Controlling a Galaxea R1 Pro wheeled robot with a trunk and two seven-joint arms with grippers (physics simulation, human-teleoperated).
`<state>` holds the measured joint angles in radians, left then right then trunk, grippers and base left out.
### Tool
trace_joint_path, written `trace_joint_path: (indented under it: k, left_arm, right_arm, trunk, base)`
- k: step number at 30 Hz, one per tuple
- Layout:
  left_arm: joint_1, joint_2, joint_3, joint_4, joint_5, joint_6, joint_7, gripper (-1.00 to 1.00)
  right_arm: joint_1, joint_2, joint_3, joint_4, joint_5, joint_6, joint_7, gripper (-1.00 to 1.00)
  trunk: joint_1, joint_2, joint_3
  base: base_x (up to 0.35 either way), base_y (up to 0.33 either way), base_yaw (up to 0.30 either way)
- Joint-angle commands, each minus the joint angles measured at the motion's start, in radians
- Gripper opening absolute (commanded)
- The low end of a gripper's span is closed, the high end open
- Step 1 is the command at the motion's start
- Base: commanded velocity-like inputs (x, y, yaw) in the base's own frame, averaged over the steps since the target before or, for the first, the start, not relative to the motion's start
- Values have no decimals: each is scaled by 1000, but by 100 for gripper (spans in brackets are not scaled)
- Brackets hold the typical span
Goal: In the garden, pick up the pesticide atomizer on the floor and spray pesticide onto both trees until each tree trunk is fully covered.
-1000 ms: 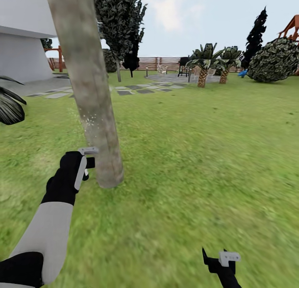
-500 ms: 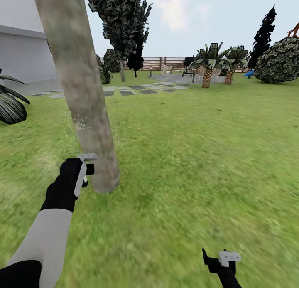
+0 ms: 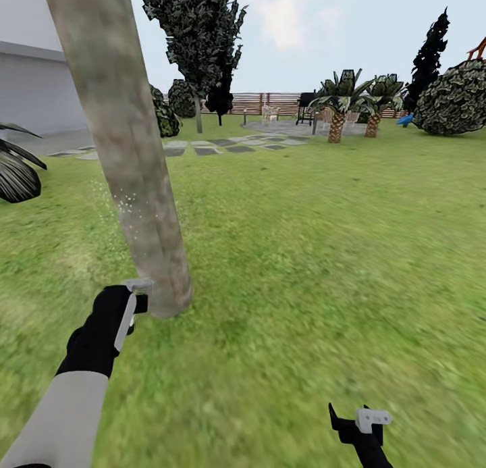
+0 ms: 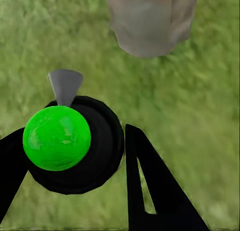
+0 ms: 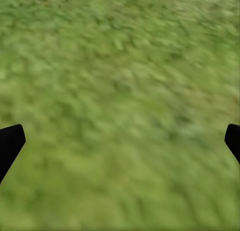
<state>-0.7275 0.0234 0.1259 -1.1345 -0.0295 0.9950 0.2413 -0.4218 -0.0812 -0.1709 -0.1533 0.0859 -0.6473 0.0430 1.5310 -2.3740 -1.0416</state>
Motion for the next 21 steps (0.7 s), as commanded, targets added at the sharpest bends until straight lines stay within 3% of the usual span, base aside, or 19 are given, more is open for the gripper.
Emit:
trace_joint_path:
  k: [1,6,9,10,13,21]
  left_arm:
    - [7,7,1,3,3,0,-1,-100]
    - [62,15,8,7,8,-27,-3,-100]
    - [78,7,49,7,13,-31,-5,-100]
    - [84,6,58,7,30,-32,-5,-100]
    - [93,6,62,5,83,-37,-5,-100]
    - [107,4,63,8,94,-81,-5,-100]
  right_arm:
    - [0,0,0,0,0,0,0,100]
    - [0,0,0,0,0,0,1,100]
    - [0,0,0,0,0,0,1,100]
    - [0,0,-1,0,0,0,2,100]
    - [0,0,0,0,0,0,1,100]
    - [0,1,1,1,0,0,0,100]
  trunk:
    - [0,0,0]
    - [0,0,0]
    - [0,0,0]
    - [0,0,0]
    - [0,0,0]
    - [0,0,0]
  base:
    - [87,0,0]
    - [17,0,0]
    - [116,-5,0]
    - [261,-55,0]
    - [291,-88,0]
    - [82,-30,31]
